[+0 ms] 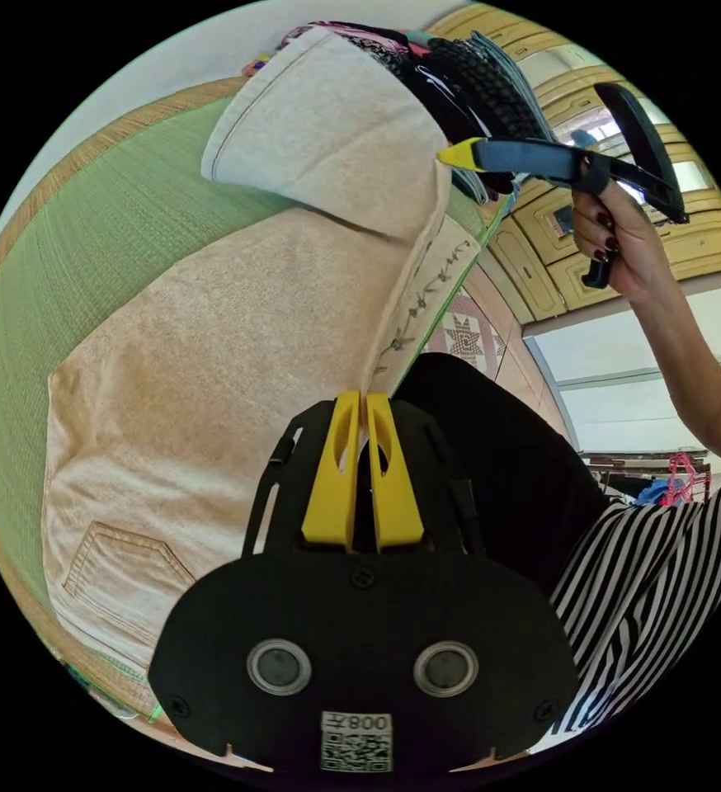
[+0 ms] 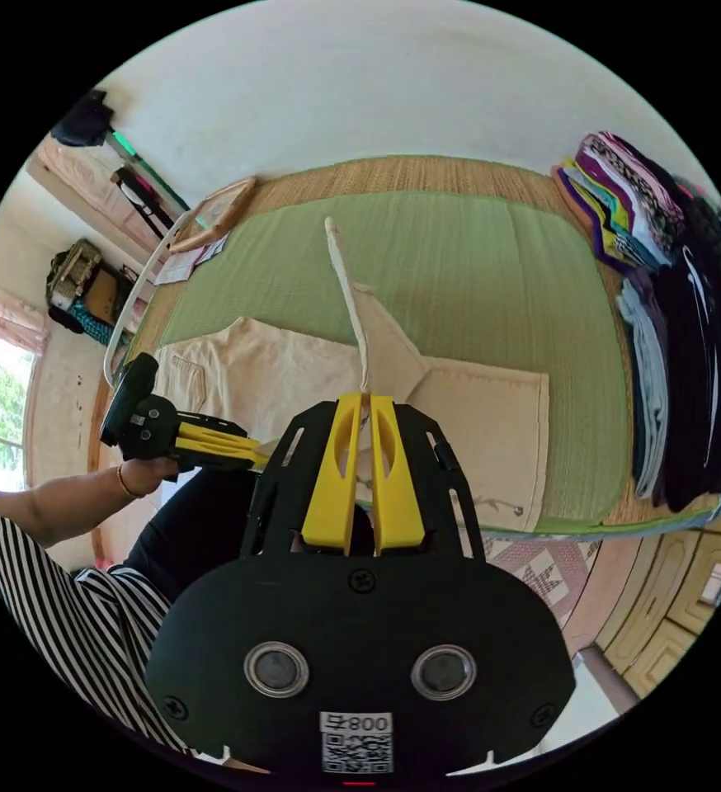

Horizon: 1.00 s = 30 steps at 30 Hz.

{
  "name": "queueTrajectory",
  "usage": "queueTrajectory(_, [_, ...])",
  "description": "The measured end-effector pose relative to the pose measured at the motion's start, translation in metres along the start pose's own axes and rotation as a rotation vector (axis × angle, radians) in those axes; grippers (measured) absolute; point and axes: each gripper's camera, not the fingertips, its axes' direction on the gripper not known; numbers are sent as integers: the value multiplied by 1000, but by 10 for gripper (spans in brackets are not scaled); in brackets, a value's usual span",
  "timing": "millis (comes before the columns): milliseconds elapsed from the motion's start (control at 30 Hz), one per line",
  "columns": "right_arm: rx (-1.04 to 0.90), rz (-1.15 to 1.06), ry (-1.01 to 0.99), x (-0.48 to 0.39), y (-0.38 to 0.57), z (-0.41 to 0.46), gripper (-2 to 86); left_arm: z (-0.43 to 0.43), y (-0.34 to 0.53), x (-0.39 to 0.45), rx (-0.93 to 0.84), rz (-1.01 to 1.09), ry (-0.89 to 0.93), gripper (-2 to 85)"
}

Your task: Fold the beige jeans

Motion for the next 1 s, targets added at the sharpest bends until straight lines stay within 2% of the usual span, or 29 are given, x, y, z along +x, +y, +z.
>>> queueTrajectory(267, [13,198,-71,72,77,22,16,21,-50,29,-40,-11,11,29])
queueTrajectory(433, [23,359,-197,122,120,44,18,14,-81,48,-8,6,26,33])
queueTrajectory(700, [109,463,-373,172,160,53,34,14,-173,69,54,66,51,51])
queueTrajectory(900, [251,584,-311,217,180,34,59,26,-270,96,59,171,56,80])
queueTrajectory(1000, [263,600,-239,237,177,30,73,33,-315,109,55,198,62,94])
